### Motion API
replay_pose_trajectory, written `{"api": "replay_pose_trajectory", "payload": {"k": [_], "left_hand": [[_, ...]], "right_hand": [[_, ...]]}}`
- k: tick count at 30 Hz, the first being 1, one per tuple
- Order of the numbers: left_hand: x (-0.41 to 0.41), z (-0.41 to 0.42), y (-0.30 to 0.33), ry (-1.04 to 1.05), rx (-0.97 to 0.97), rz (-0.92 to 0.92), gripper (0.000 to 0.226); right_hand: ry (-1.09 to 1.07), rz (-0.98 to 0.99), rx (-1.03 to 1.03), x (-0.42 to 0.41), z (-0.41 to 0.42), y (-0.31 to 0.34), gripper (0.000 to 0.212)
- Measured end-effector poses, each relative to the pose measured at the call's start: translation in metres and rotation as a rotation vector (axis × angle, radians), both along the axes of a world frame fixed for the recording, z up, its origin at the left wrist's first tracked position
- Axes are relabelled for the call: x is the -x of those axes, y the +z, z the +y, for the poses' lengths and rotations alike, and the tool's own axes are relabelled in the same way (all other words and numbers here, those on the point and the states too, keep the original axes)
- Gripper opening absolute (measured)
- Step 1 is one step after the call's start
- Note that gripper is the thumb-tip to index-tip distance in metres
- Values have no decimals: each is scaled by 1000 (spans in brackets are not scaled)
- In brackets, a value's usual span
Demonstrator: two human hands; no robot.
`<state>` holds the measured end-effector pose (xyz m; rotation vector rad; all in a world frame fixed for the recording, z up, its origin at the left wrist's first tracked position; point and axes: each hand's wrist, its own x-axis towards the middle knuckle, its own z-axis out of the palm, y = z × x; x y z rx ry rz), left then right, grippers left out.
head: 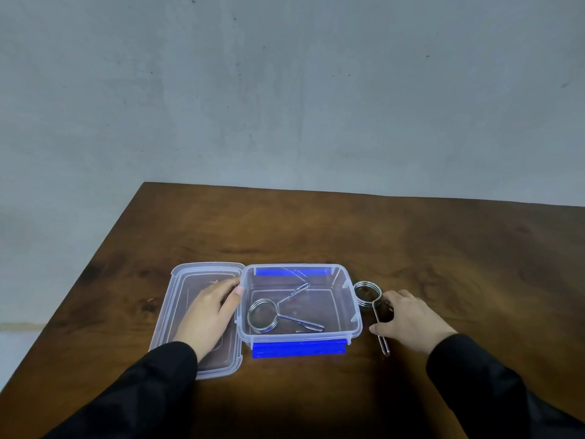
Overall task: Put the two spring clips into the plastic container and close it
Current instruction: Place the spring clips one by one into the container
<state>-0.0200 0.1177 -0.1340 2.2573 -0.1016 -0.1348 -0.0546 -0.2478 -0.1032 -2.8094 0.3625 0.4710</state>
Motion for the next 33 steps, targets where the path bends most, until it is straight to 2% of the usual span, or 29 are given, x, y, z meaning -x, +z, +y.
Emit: {"api": "replay_pose_trajectory", "payload": {"k": [6, 9, 12, 15, 17, 19, 22, 25, 28, 33], "left_hand": [[-1, 3, -1, 1, -11, 19, 69], [0, 1, 3, -3, -4, 10, 62], [1, 0, 6, -6, -22, 12, 49], [0, 1, 2, 1, -57, 24, 51], [0, 2, 1, 1, -70, 31, 57], [-1, 2, 0, 7, -82, 29, 50], [0, 1, 2, -1, -77, 10, 44], [1, 1, 5, -2, -60, 12, 43], [2, 1, 7, -20, -74, 3, 46], [0, 2, 3, -13, -103, 14, 50]], "right_hand": [[-45, -40, -41, -9, -10, -4, 61], [-82, -65, -86, -14, -15, 2, 52], [-75, -160, -111, -18, -17, 20, 58], [63, -311, -147, -24, -6, 58, 64], [209, -351, -173, -28, 12, 87, 64], [382, -366, -205, -34, 34, 109, 62], [651, -275, -192, -48, 69, 119, 60], [815, -127, -86, -59, 101, 109, 56], [880, -21, 13, -63, 123, 89, 58], [915, 77, 17, -63, 141, 62, 60]]}}
